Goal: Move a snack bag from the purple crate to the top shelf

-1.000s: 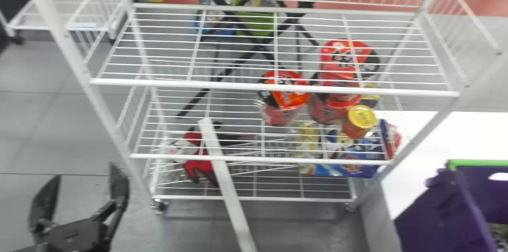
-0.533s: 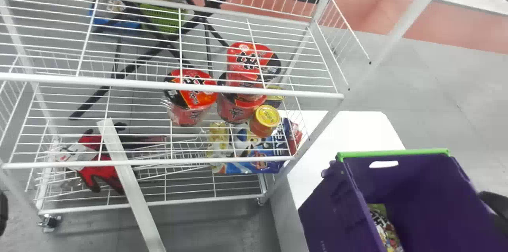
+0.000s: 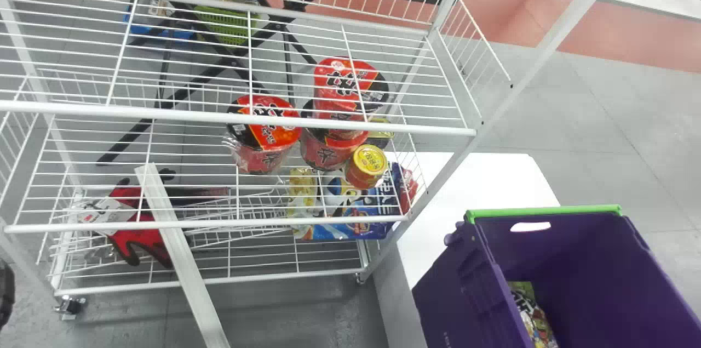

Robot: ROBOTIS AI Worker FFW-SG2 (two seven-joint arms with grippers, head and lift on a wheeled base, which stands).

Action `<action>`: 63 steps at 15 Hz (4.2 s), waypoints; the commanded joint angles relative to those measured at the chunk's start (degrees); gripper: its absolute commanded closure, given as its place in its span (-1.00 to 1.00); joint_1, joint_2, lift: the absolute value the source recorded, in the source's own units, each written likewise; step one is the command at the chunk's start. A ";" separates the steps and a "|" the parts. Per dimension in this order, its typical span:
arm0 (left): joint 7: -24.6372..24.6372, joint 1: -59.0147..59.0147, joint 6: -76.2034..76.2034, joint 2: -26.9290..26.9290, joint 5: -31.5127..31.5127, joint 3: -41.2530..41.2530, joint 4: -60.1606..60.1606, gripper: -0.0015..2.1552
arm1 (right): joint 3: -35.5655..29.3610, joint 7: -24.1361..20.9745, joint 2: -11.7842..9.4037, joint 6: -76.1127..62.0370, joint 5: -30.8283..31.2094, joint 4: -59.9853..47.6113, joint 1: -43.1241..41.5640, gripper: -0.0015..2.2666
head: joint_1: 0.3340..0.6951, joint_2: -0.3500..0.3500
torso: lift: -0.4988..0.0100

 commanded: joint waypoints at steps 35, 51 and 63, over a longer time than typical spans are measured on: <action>0.44 -0.53 -4.89 0.44 0.95 0.11 2.58 -0.89 | 36.51 -18.87 -13.97 -23.38 14.67 54.56 -9.81 -0.51 | 1.00 -1.00 | -0.81; 0.53 -0.44 -5.24 -0.09 0.59 -0.07 2.49 -0.89 | 17.26 -14.03 -10.19 0.12 9.66 28.02 -4.98 0.99 | 1.00 -1.00 | -0.72; 0.62 -0.44 -4.37 0.44 0.59 -0.07 2.05 -0.89 | 15.41 -13.77 -9.40 0.12 8.08 26.26 -5.16 0.99 | 1.00 -1.00 | -0.53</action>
